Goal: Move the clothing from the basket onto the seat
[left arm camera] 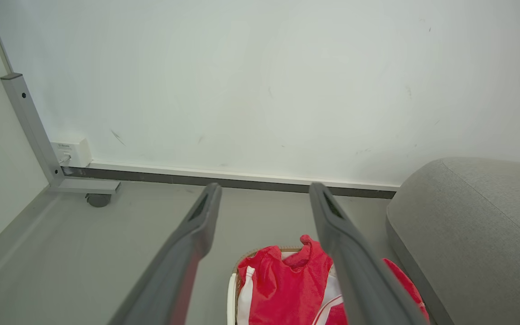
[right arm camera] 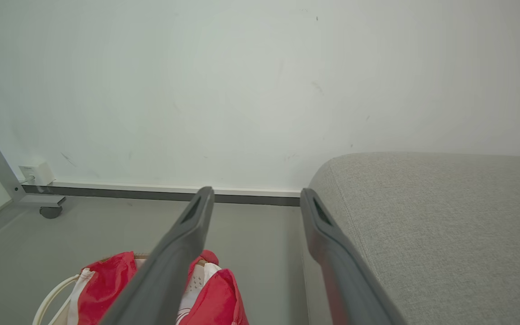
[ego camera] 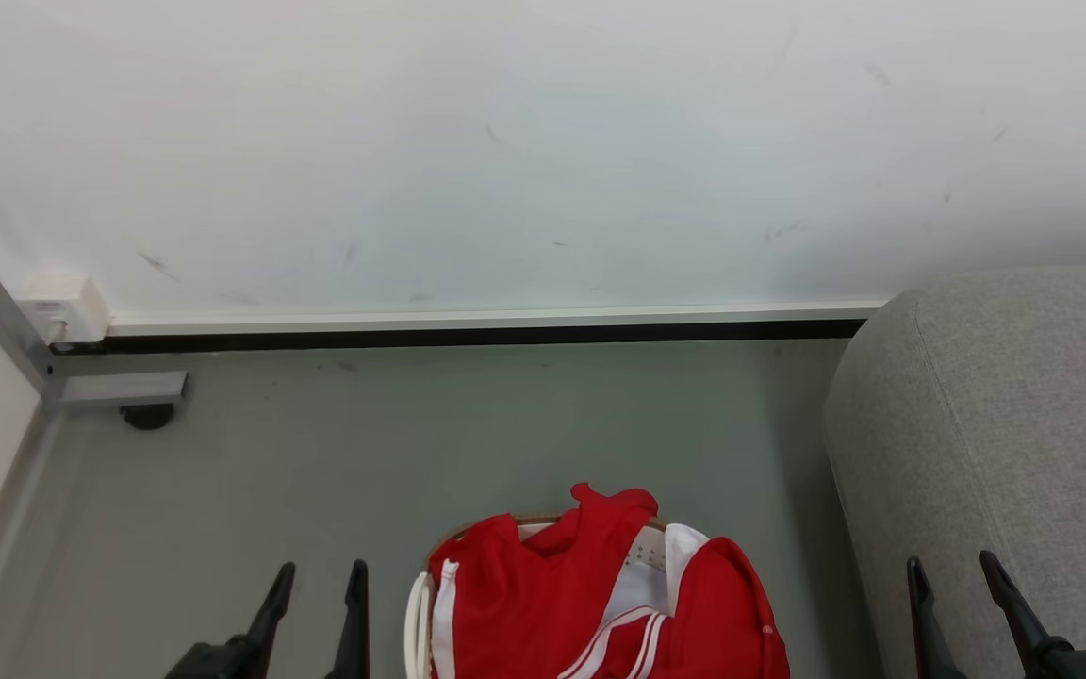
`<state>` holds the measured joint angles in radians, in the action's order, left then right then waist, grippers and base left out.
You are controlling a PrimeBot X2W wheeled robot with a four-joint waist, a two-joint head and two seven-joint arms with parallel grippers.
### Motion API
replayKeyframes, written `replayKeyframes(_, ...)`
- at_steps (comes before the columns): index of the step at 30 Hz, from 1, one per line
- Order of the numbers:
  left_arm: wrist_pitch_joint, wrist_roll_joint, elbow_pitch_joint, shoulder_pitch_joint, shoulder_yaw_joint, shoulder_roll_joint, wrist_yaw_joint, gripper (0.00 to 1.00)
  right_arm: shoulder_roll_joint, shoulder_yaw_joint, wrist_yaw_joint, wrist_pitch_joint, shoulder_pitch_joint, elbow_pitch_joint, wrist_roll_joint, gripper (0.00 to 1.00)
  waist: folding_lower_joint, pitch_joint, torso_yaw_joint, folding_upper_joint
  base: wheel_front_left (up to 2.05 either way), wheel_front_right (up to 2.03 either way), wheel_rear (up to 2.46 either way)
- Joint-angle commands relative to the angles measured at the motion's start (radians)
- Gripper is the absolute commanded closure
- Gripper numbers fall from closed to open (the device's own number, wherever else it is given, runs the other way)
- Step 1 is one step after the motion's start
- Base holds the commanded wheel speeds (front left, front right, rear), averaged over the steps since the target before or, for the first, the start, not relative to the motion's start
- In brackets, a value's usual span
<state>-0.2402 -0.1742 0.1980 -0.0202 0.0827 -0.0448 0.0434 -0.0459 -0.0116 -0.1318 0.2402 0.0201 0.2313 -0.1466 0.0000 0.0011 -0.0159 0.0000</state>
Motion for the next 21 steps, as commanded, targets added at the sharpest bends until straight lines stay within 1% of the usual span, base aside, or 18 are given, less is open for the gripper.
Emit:
replayKeyframes(1,-0.012,0.032,0.001,-0.010,0.001,-0.009,0.000,0.00,-0.007,-0.003,0.002,0.011,0.007,-0.002,0.028,0.00,0.0000,0.001,-0.002,0.0000,0.00,0.00,0.00)
replayKeyframes(4,-0.015,0.045,0.002,-0.010,0.007,-0.009,-0.002,0.00,-0.007,-0.002,0.002,0.016,0.013,0.003,0.020,0.00,0.0000,0.002,-0.004,0.0000,0.00,0.00,0.00)
replayKeyframes(11,-0.026,0.090,0.005,-0.015,0.016,-0.009,-0.002,0.00,-0.007,0.012,0.002,0.027,0.023,0.009,0.067,0.00,0.0000,0.000,-0.008,0.0000,0.00,0.00,0.00)
replayKeyframes(21,-0.026,0.069,-0.001,-0.022,0.020,-0.009,-0.006,0.00,-0.007,0.020,0.002,0.026,0.027,0.006,0.044,0.00,0.0000,-0.001,-0.012,0.0000,0.00,0.00,0.00)
